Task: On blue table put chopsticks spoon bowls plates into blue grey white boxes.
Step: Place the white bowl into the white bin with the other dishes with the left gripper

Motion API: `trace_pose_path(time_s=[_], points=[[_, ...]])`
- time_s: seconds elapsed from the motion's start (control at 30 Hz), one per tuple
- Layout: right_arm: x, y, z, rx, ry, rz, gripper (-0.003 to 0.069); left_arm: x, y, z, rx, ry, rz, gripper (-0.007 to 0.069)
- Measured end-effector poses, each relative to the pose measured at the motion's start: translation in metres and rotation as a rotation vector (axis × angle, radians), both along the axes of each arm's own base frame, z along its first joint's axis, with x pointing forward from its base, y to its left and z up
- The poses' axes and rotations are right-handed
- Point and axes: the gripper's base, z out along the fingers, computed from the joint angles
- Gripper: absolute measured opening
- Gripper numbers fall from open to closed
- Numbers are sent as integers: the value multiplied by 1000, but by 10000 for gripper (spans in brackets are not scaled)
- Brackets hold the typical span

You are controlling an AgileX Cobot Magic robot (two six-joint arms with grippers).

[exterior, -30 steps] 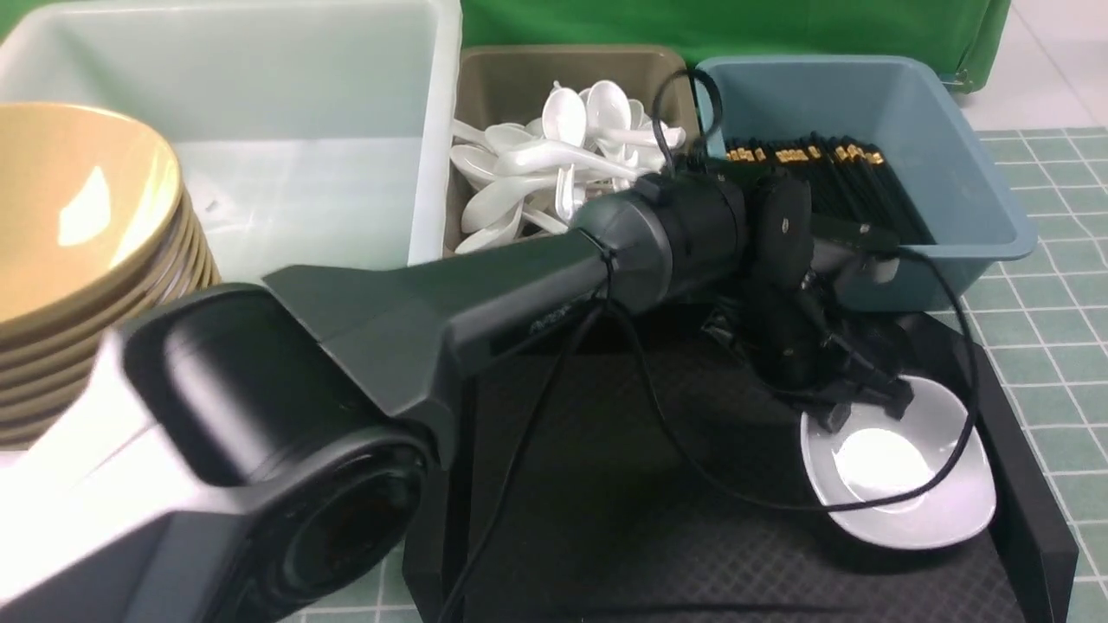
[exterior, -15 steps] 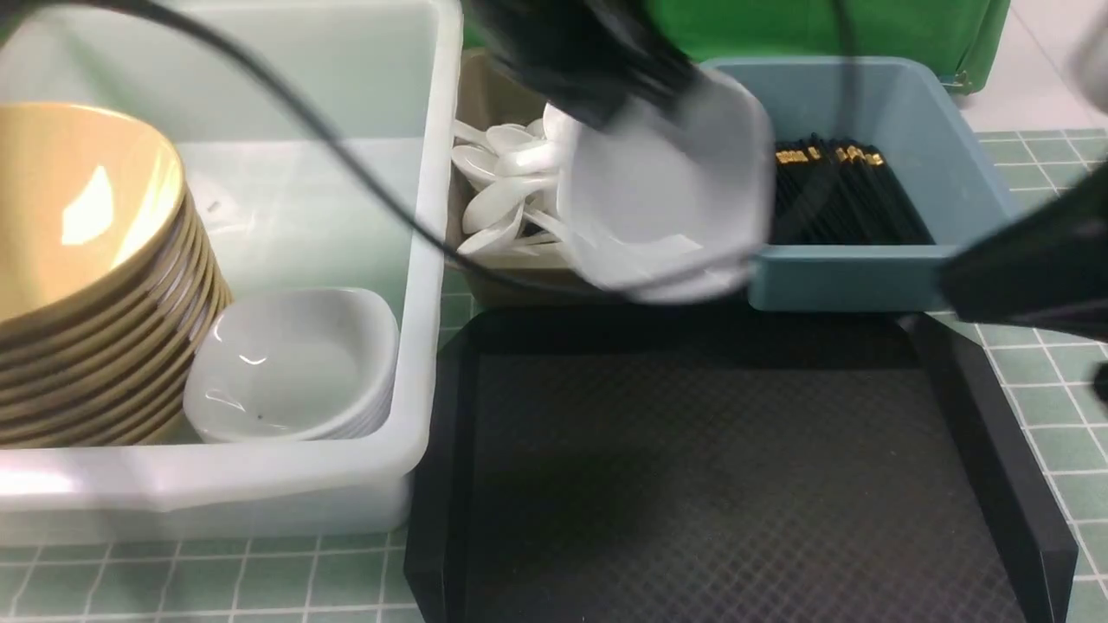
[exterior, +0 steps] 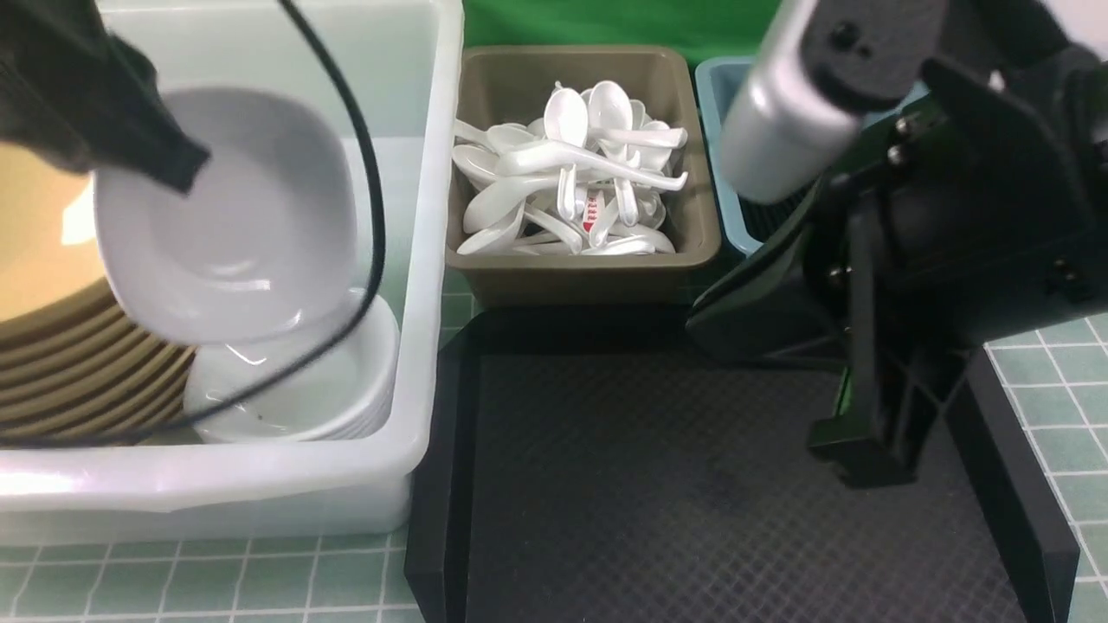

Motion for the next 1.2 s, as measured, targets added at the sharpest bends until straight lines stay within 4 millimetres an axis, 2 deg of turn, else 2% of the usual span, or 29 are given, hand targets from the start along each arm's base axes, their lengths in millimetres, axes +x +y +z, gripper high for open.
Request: trace_pose_path(time_s=[0.4, 0.53, 0.7, 0.77, 0.8, 0.83, 0.9, 1.0, 1.1, 1.2], points=[[0, 0, 0, -2, -3, 4, 50, 35, -13, -45, 67, 175, -86, 20], [0, 0, 0, -3, -4, 4, 51, 43, -14, -57, 101, 218, -95, 68], [0, 0, 0, -4, -6, 3, 51, 49, -14, -63, 128, 228, -95, 237], [0, 0, 0, -4, -7, 4, 51, 50, -14, -62, 134, 216, -98, 353], [0, 0, 0, -4, -7, 4, 51, 50, -14, -62, 135, 213, -98, 373], [0, 0, 0, -2, -9, 3, 51, 51, -13, -61, 140, 200, -98, 451], [0, 0, 0, -2, -12, 6, 51, 52, -14, -61, 139, 190, -100, 533], [0, 0, 0, -1, -14, 6, 51, 52, -13, -61, 139, 187, -99, 598], [0, 0, 0, -1, -14, 6, 51, 52, -13, -57, 125, 184, -75, 622], [0, 0, 0, -1, -14, 6, 53, 54, -13, -37, 39, 141, 51, 614]])
